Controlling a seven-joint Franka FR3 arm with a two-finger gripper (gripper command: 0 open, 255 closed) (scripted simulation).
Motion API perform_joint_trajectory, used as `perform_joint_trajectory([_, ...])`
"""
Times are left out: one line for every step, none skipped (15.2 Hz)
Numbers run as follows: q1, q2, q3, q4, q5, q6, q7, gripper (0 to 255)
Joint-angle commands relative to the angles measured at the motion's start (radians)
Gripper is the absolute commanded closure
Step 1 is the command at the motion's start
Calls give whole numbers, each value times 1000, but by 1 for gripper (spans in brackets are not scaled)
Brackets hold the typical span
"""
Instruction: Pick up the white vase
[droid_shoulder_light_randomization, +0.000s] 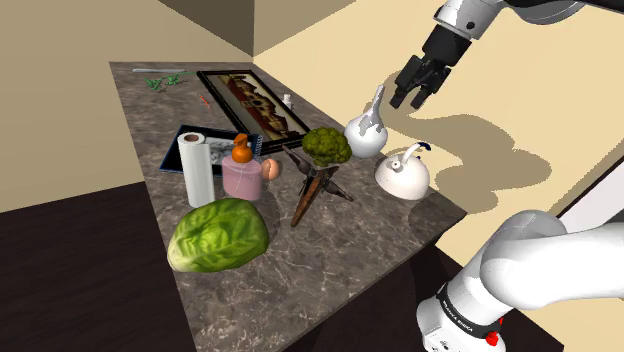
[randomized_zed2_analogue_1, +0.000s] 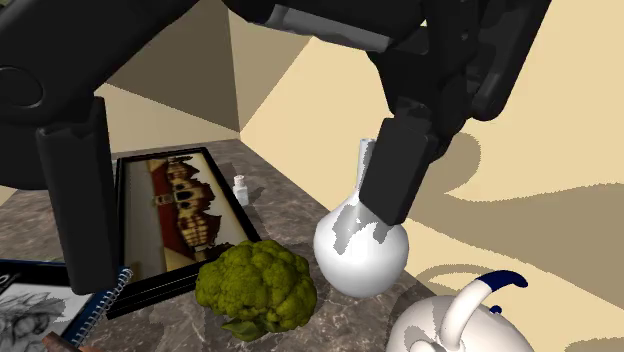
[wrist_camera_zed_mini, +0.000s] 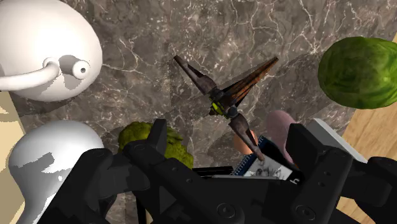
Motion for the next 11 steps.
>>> perform_joint_trajectory([0, 0, 0, 0, 0, 0, 0, 0])
perform_joint_trajectory([-4, 32, -14, 19, -10, 6, -16, 0])
perform_joint_trajectory([-7, 65, -29, 39, -19, 11, -32, 0])
perform_joint_trajectory([-10, 98, -43, 59, -28, 16, -48, 0])
perform_joint_trajectory([-14, 132, -57, 82, -35, 20, -64, 0])
perform_joint_trajectory([-17, 166, -70, 105, -42, 23, -79, 0])
perform_joint_trajectory([-19, 200, -84, 129, -49, 26, -95, 0])
perform_joint_trajectory([-22, 235, -97, 154, -54, 29, -111, 0])
perform_joint_trajectory([-24, 270, -111, 181, -59, 30, -126, 0])
perform_joint_trajectory([-26, 306, -124, 209, -63, 31, -142, 0])
perform_joint_trajectory([-29, 342, -137, 237, -66, 31, -157, 0])
